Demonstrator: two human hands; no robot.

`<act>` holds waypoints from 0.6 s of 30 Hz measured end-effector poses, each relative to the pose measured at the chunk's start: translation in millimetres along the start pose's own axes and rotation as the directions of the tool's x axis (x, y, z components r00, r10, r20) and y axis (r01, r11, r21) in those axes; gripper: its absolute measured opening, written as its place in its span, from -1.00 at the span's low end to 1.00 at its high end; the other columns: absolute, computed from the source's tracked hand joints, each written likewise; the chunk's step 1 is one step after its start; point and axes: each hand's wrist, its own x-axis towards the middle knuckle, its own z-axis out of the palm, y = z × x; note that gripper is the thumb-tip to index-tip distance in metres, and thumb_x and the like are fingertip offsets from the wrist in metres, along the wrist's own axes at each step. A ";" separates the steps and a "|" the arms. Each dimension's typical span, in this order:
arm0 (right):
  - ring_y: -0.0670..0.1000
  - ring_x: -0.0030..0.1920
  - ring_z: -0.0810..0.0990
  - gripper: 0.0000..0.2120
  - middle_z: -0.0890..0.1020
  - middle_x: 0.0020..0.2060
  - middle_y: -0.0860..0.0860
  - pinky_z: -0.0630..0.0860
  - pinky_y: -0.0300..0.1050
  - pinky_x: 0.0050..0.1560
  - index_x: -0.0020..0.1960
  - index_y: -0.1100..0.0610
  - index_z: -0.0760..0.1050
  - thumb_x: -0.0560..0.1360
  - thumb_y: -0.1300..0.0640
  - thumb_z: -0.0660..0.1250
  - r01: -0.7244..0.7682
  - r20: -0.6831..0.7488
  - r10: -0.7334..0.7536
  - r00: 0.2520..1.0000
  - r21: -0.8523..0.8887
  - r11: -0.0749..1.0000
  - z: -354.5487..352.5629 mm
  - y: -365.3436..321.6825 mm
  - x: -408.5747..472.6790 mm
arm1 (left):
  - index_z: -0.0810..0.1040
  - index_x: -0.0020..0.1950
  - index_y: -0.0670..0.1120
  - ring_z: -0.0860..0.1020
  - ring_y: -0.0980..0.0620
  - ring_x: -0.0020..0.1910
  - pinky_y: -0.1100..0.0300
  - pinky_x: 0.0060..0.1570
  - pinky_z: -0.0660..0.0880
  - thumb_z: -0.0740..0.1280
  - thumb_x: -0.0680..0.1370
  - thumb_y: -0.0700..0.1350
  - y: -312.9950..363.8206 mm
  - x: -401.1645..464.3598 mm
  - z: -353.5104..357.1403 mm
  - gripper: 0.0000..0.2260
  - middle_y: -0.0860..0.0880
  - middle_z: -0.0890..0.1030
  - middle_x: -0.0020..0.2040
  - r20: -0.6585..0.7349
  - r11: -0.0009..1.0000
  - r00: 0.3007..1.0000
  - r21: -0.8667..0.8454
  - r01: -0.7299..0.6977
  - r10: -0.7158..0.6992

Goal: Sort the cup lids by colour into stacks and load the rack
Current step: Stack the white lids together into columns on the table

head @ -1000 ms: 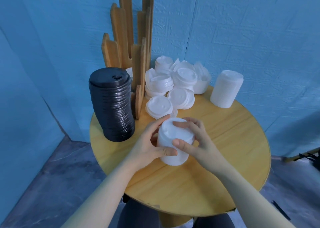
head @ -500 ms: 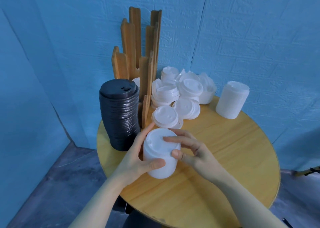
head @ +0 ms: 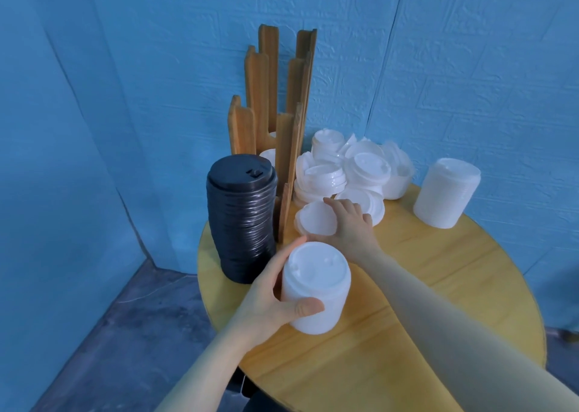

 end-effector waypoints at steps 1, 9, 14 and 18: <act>0.09 0.44 0.23 -0.17 0.32 0.44 0.01 0.16 0.11 0.42 0.52 -0.01 0.17 0.39 -0.30 0.39 0.003 -0.009 -0.003 1.000 -0.010 1.000 1.3 0.4 0.5 | 0.30 0.43 0.34 0.37 0.31 0.40 0.30 0.32 0.39 0.59 0.25 0.17 -0.3 0.1 -0.2 -0.18 0.34 0.45 0.38 -0.001 1.000 1.000 0.004 -0.001 0.001; -0.07 0.38 0.32 -0.25 0.37 0.38 -0.13 0.25 0.06 0.45 0.46 -0.05 0.27 0.38 -0.02 0.54 0.085 0.002 -0.101 0.995 0.521 0.849 -33.8 7.9 -22.0 | 0.26 0.45 0.36 0.36 0.40 0.37 0.49 0.19 0.38 0.60 0.18 0.29 1.1 0.4 0.5 -0.09 0.42 0.42 0.36 0.008 0.999 1.000 -0.043 0.016 -0.015; -0.05 0.39 0.39 -0.39 0.45 0.35 -0.13 0.32 0.05 0.42 0.39 -0.06 0.38 0.38 0.13 0.46 0.169 0.152 -0.363 0.919 0.679 0.714 -74.5 9.0 -54.6 | 0.20 0.46 0.38 0.36 0.41 0.37 0.49 0.21 0.38 0.62 0.13 0.31 3.8 0.2 0.5 -0.01 0.45 0.41 0.35 0.010 0.997 1.000 -0.077 0.028 -0.027; -0.10 0.49 0.25 -0.41 0.36 0.44 -0.14 0.18 0.00 0.49 0.39 0.03 0.42 0.39 0.26 0.42 0.212 0.334 -0.524 0.784 0.649 0.731 -81.8 2.4 -68.3 | 0.21 0.50 0.30 0.39 0.31 0.39 0.37 0.24 0.42 0.63 0.17 0.24 4.2 -0.3 1.1 -0.02 0.36 0.44 0.38 0.035 0.997 0.999 -0.081 0.020 -0.017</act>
